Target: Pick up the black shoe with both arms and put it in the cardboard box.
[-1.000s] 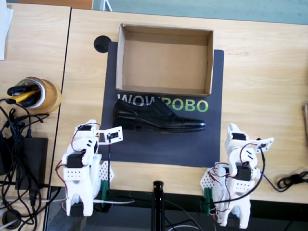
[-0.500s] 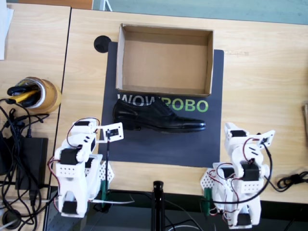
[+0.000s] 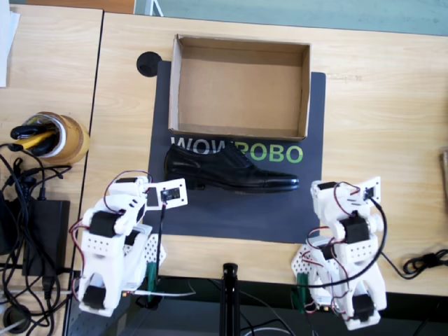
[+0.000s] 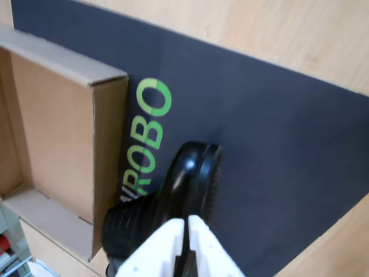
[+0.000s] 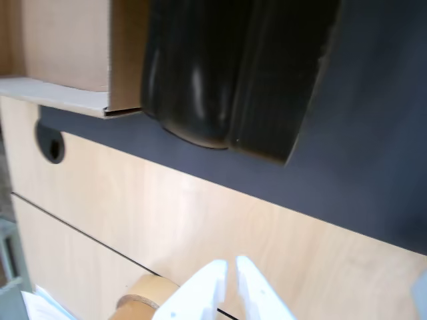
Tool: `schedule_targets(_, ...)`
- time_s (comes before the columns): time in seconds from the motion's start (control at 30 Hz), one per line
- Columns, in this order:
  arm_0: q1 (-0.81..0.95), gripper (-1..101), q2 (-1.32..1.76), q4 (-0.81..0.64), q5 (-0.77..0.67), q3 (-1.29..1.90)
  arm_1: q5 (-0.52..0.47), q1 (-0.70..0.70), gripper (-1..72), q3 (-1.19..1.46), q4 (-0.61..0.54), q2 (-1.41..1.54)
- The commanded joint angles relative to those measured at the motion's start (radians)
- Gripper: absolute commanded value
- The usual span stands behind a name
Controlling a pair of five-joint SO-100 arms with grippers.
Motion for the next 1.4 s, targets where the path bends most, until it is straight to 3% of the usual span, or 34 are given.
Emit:
schedule_targets(0.0, 0.038, 0, -0.006, 0.021, -0.032, -0.057, -0.026, -0.029, -0.2, -0.072, 0.029, 0.006)
schedule_targets(0.33, 0.109, 0, -0.198, 0.227, -0.06, -0.318, -0.028, -0.106, -0.2, -0.249, 0.135, -0.1)
schedule_targets(0.47, 0.123, 0, -0.19, 0.221, -0.071, -0.325, -0.025, -0.173, -0.2, -0.255, 0.173, -0.115)
schedule_targets(0.73, 0.253, 3, -0.17, 0.215, -0.133, -0.304, -0.048, -0.176, 1.2, -0.19, 0.178, -0.124)
schedule_targets(0.93, 0.304, 37, -0.086, 0.176, -0.163, -0.216, -0.067, -0.178, 23.4, -0.155, 0.179, -0.118)
schedule_targets(1.07, 0.333, 47, -0.038, 0.15, -0.163, -0.104, -0.084, -0.178, 36.1, -0.123, 0.179, -0.117)
schedule_targets(1.37, 0.334, 58, -0.186, 0.115, -0.133, -0.058, -0.083, -0.199, 46.0, -0.089, 0.179, -0.127)
